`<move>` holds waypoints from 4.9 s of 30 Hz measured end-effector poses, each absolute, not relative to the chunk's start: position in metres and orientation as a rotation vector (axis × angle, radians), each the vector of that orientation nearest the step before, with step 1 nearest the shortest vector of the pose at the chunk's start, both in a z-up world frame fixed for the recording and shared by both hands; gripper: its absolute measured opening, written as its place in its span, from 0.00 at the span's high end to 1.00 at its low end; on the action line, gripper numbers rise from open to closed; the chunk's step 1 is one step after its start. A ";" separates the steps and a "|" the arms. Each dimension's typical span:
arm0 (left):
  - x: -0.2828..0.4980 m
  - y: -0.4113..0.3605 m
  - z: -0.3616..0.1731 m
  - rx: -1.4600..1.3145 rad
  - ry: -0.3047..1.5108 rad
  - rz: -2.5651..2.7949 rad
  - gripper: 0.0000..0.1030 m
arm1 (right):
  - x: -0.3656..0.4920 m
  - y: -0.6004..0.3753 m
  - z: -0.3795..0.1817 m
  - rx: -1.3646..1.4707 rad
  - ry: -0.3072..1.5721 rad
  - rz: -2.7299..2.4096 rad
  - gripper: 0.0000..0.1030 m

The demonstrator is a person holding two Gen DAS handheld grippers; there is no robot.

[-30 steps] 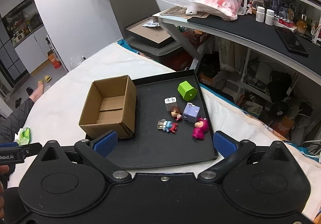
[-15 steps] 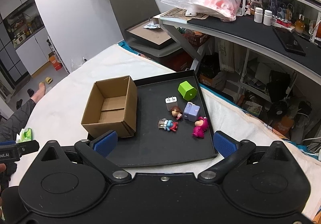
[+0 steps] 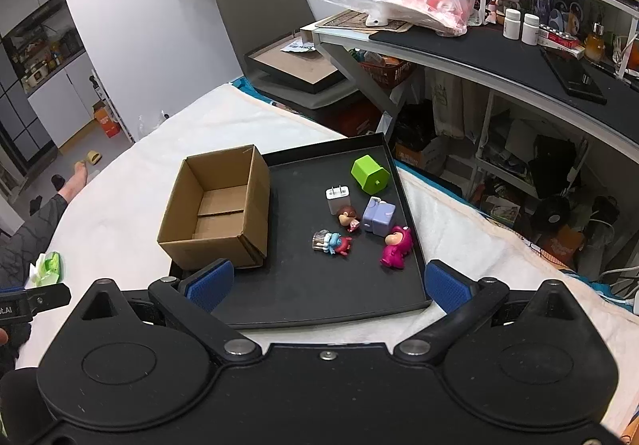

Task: Organize rigid objects

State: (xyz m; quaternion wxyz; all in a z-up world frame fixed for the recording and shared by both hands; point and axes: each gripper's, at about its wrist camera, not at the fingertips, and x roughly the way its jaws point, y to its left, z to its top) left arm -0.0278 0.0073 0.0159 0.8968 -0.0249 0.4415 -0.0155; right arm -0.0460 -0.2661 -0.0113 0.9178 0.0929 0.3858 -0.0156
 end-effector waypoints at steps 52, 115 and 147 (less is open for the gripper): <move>0.055 0.005 -0.025 -0.084 0.945 0.018 0.07 | 0.039 -0.306 -0.083 0.398 0.865 -0.101 0.17; 0.181 0.011 -0.165 -0.103 1.214 0.099 0.90 | 0.147 -0.346 -0.191 0.576 1.113 -0.282 0.63; 0.193 0.026 -0.174 -0.147 1.224 0.005 0.90 | 0.136 -0.246 -0.100 0.467 1.020 -0.074 0.63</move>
